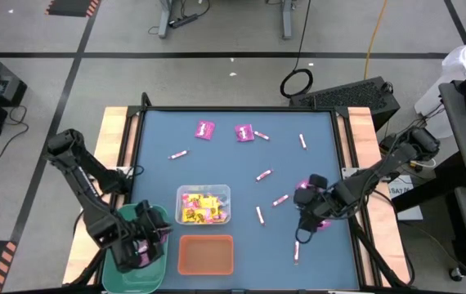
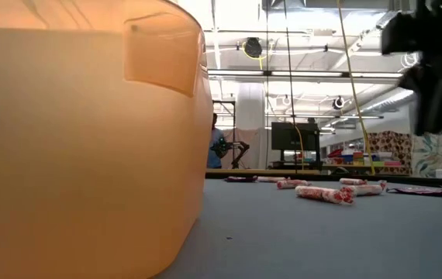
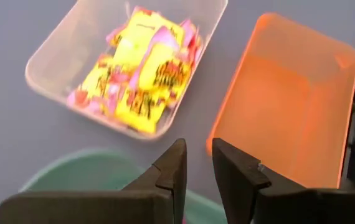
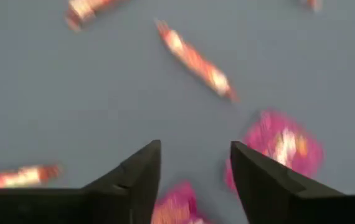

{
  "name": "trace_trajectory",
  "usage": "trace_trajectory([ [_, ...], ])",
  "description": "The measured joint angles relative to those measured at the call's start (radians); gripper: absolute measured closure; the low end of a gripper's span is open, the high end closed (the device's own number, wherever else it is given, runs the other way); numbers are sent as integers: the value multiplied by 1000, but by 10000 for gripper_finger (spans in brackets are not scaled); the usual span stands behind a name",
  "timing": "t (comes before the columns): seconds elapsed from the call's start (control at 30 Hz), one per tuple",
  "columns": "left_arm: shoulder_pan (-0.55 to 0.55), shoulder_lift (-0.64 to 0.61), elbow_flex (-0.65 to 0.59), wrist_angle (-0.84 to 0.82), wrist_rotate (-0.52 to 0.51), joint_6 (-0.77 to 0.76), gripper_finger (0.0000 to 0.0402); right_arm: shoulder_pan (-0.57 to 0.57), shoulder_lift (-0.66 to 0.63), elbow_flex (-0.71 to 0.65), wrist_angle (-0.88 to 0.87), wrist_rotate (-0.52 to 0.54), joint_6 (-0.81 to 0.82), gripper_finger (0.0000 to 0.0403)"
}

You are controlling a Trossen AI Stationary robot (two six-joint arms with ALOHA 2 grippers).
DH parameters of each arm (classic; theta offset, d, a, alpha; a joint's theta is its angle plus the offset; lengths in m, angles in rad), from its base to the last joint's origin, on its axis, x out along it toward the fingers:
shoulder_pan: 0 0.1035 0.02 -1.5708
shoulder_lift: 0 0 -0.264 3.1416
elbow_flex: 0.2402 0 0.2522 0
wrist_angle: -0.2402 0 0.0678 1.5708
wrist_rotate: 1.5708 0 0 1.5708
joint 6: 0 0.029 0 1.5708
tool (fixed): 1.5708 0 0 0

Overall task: Sort candy
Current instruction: Put the purple candy into the green bin

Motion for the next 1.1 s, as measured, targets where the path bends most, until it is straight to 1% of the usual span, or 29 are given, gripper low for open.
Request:
trace_trajectory([
  [0.1,24,0,0,65,1,96,320,34,5,0,-96,-17,84,195],
  [0.2,49,0,0,132,2,206,320,66,5,0,-145,16,70,186],
  [0.4,124,0,0,242,-41,428,320,111,12,0,-141,104,68,196],
  [0.57,203,0,0,287,-49,587,320,128,39,-35,-126,118,109,206],
  [0.73,266,0,0,297,-59,670,320,133,42,-113,-48,117,124,212],
  [0.87,306,0,0,297,-101,722,320,128,42,-158,13,118,134,217],
  [1.1,372,0,0,298,-105,729,320,123,42,-221,92,118,151,228],
])
